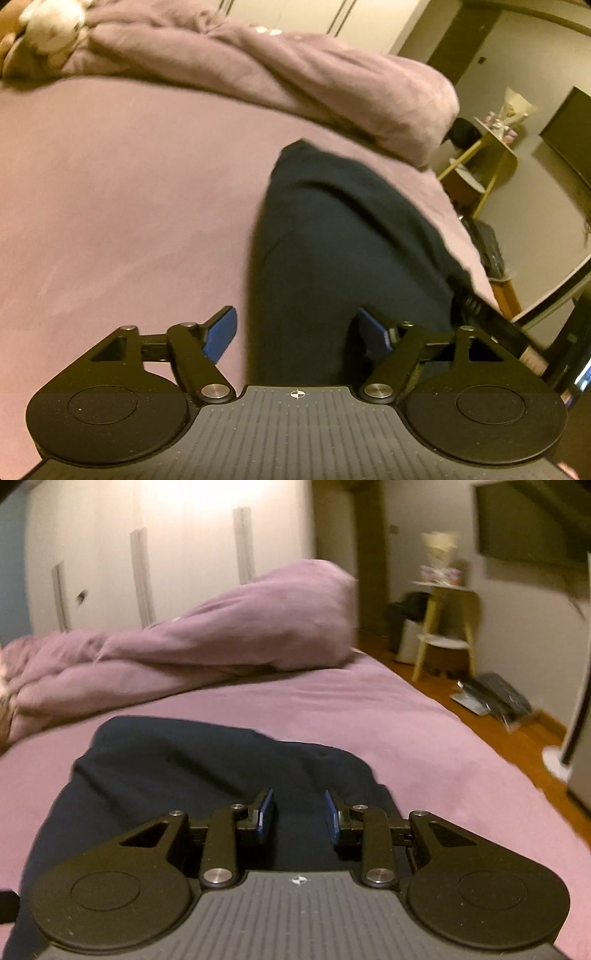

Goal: Fold large clothes

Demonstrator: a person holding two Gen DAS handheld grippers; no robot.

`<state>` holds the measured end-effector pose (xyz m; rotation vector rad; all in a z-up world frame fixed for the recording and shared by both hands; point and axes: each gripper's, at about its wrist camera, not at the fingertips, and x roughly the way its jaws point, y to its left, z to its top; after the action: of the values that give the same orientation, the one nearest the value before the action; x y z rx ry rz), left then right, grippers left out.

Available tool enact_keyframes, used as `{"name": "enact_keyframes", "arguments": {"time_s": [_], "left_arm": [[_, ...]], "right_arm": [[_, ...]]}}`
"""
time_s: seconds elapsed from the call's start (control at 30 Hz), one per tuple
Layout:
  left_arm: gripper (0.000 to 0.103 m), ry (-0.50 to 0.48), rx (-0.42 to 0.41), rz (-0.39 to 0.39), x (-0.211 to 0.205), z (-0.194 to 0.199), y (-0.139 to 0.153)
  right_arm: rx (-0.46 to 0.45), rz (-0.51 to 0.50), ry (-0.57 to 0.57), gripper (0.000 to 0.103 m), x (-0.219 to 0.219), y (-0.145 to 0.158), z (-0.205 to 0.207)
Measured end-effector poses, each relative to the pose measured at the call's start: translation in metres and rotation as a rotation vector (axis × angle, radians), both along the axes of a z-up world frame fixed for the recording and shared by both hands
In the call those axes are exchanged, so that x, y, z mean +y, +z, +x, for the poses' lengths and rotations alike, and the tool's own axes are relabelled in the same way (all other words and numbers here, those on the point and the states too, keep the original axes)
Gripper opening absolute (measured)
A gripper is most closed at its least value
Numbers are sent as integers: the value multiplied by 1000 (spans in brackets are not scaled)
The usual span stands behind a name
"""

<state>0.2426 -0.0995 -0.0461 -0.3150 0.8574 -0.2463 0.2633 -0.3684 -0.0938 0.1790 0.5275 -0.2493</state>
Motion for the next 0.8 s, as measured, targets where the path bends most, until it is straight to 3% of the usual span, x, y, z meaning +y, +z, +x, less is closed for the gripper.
{"name": "enact_keyframes", "arguments": {"time_s": [0.13,0.17,0.37,0.57,0.8], "left_arm": [[85,-13,-74,-23,-33,20,1],[90,-1,-91,-7,-42,24,-3],[98,13,-137,150,-69,34,-33],[103,73,-130,73,-54,35,-63],[103,58,-73,63,-46,39,-54]], "right_arm": [[4,26,-22,28,-10,-12,-3],[1,16,-18,28,-9,-14,-3],[-39,28,-14,28,-18,-29,-6],[-60,-26,-6,28,-10,-43,0],[-40,-52,-1,32,-4,-32,2]]}}
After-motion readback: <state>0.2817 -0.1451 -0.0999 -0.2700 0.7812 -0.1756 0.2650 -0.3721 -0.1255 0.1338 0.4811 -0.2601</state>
